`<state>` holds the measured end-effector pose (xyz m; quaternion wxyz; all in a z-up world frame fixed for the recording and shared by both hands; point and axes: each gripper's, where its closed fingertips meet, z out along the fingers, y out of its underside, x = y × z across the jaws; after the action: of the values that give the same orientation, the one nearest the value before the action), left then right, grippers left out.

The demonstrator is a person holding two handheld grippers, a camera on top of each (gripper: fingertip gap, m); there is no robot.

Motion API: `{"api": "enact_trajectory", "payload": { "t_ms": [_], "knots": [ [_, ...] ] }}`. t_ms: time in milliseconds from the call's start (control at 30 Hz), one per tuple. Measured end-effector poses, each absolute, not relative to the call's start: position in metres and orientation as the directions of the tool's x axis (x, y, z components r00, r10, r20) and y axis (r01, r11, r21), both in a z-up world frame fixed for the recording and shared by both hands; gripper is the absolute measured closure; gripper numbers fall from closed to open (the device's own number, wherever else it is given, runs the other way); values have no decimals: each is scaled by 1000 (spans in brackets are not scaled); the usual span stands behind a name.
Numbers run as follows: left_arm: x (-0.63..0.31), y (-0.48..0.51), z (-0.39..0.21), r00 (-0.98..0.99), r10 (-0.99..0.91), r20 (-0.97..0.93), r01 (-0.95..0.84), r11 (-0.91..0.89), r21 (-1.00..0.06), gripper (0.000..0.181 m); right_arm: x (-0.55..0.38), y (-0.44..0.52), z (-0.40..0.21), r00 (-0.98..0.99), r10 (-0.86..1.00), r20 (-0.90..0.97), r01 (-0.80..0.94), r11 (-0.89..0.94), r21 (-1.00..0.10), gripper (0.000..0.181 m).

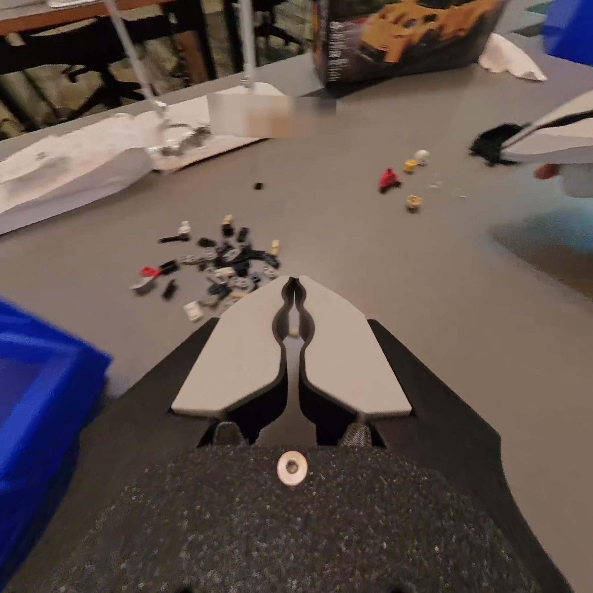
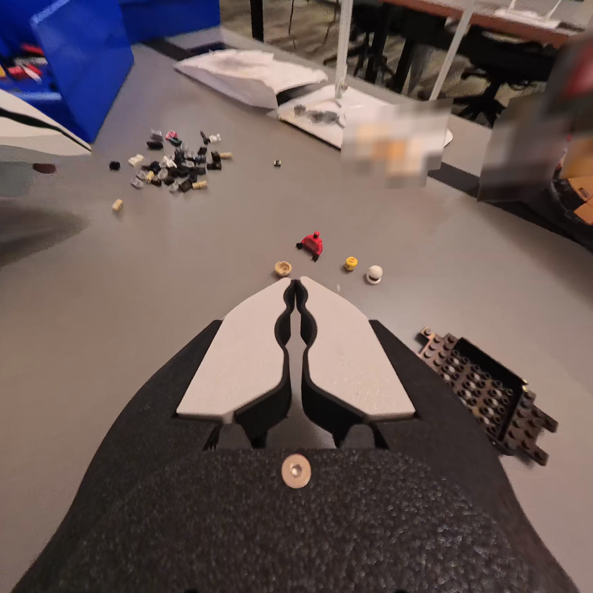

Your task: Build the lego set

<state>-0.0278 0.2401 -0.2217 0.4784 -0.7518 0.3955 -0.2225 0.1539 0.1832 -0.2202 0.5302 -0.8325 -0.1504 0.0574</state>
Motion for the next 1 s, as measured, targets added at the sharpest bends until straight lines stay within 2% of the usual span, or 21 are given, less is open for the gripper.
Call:
{"api": "enact_trajectory", "payload": {
  "t_ms": [233,333,500,767,1000],
  "knots": [
    [21,225,-213,446,-891,-91,-504,-166,-848,181,121,183,-228,944,315,98,238,-445,-863,181],
    [32,232,-210,472,-878,-80,-492,-187,-851,181,114,184,-227,958,259,118,231,-462,-856,181],
    [19,219,-243,506,-861,-55,-524,-256,-813,181,143,183,-239,976,142,167,218,-537,-815,181],
    [-20,226,-242,626,-777,-63,-473,-314,-823,181,152,177,-255,989,103,105,146,-611,-778,181],
    [-26,233,-247,634,-771,-59,-473,-326,-819,181,157,178,-257,992,77,96,123,-613,-781,181]
  ]
}}
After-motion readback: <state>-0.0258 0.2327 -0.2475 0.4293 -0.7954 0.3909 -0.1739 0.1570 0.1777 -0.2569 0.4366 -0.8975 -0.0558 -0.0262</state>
